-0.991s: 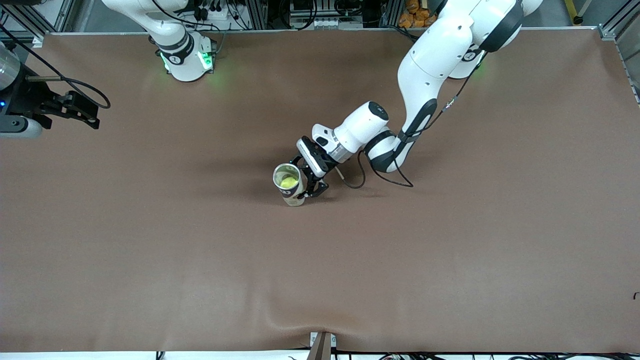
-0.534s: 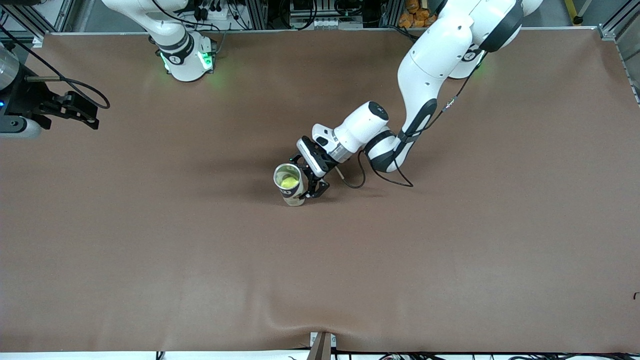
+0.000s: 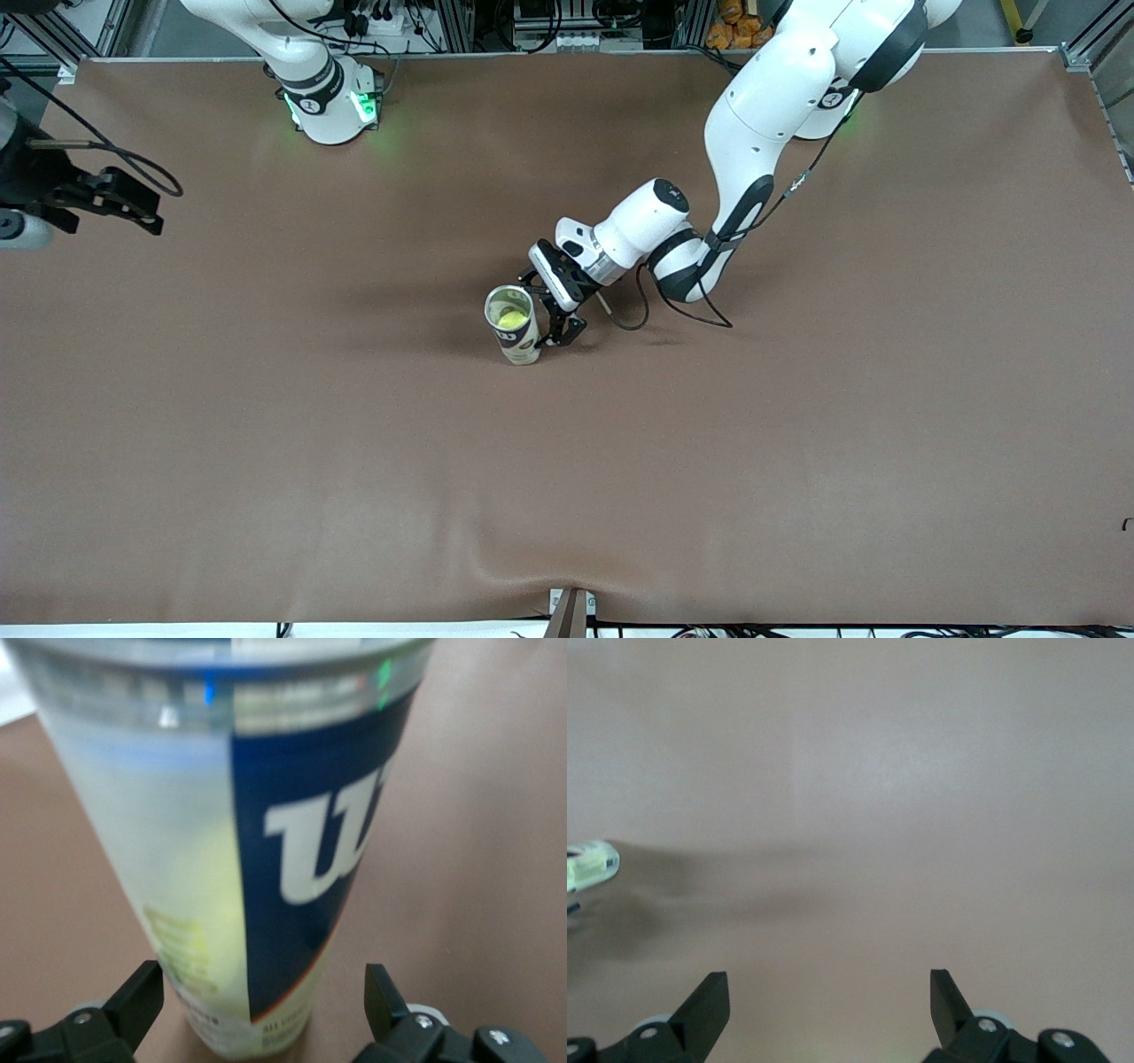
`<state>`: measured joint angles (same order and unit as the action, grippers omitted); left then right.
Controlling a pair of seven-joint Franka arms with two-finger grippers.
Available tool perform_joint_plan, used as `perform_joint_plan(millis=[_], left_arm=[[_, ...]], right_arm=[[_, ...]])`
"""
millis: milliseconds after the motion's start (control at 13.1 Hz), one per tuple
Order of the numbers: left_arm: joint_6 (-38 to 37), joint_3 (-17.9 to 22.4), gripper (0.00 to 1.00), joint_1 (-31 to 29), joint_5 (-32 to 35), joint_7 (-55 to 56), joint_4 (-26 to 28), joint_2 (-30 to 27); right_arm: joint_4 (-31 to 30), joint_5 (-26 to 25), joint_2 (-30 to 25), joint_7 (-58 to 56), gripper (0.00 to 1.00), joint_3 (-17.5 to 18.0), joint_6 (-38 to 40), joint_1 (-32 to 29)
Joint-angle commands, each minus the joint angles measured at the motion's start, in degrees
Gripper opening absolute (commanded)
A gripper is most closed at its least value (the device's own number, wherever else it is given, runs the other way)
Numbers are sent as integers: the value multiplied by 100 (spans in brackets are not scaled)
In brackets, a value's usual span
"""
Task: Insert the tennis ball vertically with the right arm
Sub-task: 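Lower the can onto the table and open the left gripper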
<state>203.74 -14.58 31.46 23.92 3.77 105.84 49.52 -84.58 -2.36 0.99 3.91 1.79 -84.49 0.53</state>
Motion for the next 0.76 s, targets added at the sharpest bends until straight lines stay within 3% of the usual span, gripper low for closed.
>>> perform_joint_plan(millis=[0, 686], left_arm=[[-1, -19, 100, -69, 113, 19, 708, -512], [-168, -19, 100, -736, 148, 10, 1518, -1040]], right_arm=[[135, 114, 60, -22, 100, 15, 55, -80], [135, 105, 59, -57, 100, 6, 64, -62]])
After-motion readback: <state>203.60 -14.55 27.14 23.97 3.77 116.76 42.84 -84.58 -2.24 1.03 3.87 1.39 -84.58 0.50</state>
